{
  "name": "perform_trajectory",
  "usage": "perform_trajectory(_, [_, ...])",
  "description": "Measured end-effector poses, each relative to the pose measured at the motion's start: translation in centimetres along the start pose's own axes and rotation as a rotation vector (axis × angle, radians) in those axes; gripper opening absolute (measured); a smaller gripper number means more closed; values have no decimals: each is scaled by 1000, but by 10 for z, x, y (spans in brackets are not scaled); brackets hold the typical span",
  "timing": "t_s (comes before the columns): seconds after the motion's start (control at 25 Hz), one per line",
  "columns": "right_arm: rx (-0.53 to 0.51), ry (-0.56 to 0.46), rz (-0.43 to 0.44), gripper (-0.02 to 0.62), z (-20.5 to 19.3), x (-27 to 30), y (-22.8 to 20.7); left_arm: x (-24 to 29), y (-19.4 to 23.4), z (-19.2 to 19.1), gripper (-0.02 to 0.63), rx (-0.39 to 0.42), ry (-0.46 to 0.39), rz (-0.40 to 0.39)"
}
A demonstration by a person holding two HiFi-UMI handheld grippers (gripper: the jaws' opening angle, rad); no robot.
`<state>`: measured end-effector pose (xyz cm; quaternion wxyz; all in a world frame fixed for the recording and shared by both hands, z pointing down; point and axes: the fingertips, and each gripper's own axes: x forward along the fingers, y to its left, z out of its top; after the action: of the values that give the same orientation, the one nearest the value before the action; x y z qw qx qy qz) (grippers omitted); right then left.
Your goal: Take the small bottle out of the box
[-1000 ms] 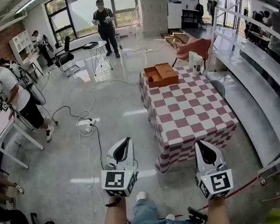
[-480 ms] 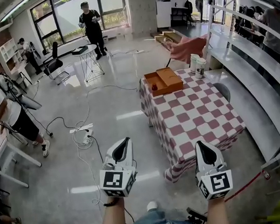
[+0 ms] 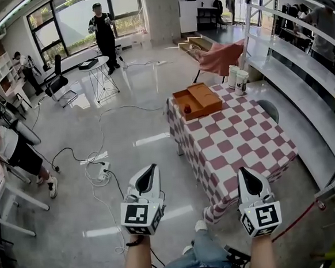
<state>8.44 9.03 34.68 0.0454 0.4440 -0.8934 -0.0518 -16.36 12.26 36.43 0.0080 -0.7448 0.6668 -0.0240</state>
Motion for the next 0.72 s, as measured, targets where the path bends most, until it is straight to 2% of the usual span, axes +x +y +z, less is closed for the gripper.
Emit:
perform_trajectory(0.4, [11, 12, -23, -3, -19, 67, -31, 71, 23, -4, 0, 13, 17, -22])
perform_trajectory(0.72, [35, 14, -24, -3, -26, 157, -67, 165, 53, -7, 0, 57, 22, -53])
